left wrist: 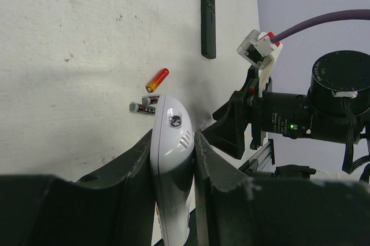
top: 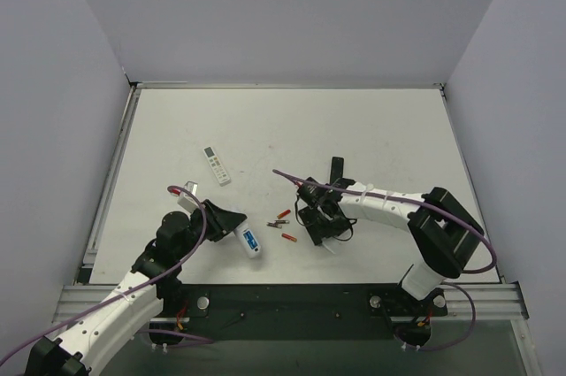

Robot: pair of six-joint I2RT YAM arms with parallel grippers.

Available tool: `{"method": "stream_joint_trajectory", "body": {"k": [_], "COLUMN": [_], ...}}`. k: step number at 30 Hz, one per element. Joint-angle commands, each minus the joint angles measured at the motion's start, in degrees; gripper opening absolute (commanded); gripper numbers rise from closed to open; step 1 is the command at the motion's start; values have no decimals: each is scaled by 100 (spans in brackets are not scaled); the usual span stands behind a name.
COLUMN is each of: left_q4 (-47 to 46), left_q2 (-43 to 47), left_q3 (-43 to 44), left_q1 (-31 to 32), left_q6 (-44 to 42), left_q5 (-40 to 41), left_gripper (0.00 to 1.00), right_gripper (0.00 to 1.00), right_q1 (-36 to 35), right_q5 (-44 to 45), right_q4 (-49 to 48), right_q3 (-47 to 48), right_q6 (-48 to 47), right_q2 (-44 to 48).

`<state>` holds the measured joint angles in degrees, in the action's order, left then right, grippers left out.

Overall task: Load the batteries into the remote control
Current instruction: Adjust the battery cover at the center of the board.

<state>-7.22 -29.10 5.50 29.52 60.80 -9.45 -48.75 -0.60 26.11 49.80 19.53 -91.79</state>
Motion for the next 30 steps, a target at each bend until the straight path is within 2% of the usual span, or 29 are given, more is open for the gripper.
{"method": "stream_joint_trajectory", "body": {"k": [1,13,16,21,30], "left_q4": [-209,-139,-139,-148,-130], "left_q2": [36,80,98,133,265], "left_q3": [48,74,66,92,109], "left_q1": [-34,-69,-69,-78,-95], "left_q6": [-59,-24,-6,38,108], "left_q5": [-83,-92,-118,-171,-232], "left_gripper": [0,0,0,0,0], "right_gripper": [56,57,57,63,64], "right_q1": [181,2026,2071,2089,2089], "right_q5": [604,754,606,-779,-2084], "right_q4": [184,123,9,-150,-720], "right_q3": [197,-356,-594,-954,-1859], "right_q6": [288,982,1070,1316,1703], "right_q2": [-155,564,1107,1839,1902]}}
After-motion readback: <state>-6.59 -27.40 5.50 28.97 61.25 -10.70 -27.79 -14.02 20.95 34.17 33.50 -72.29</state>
